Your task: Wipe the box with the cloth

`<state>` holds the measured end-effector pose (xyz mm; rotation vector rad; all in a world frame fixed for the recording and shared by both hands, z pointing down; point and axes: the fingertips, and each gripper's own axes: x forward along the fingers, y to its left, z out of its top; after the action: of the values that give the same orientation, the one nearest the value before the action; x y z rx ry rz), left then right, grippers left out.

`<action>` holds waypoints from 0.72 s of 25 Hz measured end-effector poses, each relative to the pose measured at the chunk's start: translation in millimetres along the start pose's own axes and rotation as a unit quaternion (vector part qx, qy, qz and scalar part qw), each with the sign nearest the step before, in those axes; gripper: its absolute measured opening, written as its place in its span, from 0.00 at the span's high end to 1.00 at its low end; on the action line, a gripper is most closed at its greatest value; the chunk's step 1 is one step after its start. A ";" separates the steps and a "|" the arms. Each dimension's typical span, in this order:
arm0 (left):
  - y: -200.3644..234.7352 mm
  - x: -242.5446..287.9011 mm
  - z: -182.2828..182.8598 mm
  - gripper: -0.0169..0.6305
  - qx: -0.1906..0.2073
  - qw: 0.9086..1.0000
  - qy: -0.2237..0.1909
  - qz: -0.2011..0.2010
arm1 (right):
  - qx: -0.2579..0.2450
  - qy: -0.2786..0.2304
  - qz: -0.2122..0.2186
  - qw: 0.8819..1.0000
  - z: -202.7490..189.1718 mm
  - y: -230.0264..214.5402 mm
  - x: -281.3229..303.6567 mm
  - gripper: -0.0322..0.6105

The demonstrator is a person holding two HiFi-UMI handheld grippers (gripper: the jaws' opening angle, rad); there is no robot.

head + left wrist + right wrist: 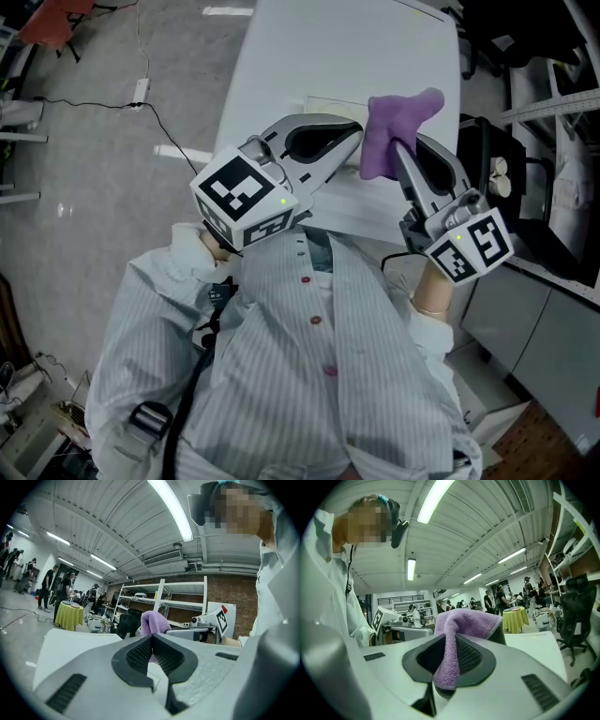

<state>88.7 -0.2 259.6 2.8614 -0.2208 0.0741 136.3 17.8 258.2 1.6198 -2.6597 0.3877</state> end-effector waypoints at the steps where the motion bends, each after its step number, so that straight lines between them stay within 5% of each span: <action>1: 0.5 -2.2 -1.0 0.95 0.000 1.000 0.002 0.000 | 0.001 0.001 0.001 1.000 -1.1 1.4 1.1 0.86; 18: 10.7 -14.5 -7.1 0.95 -0.002 1.000 0.008 0.009 | 0.003 0.019 0.011 1.000 -13.0 9.2 17.9 0.86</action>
<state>72.5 -6.4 268.2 2.8546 -0.2431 0.0990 118.3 8.9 271.2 1.5692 -2.6543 0.4226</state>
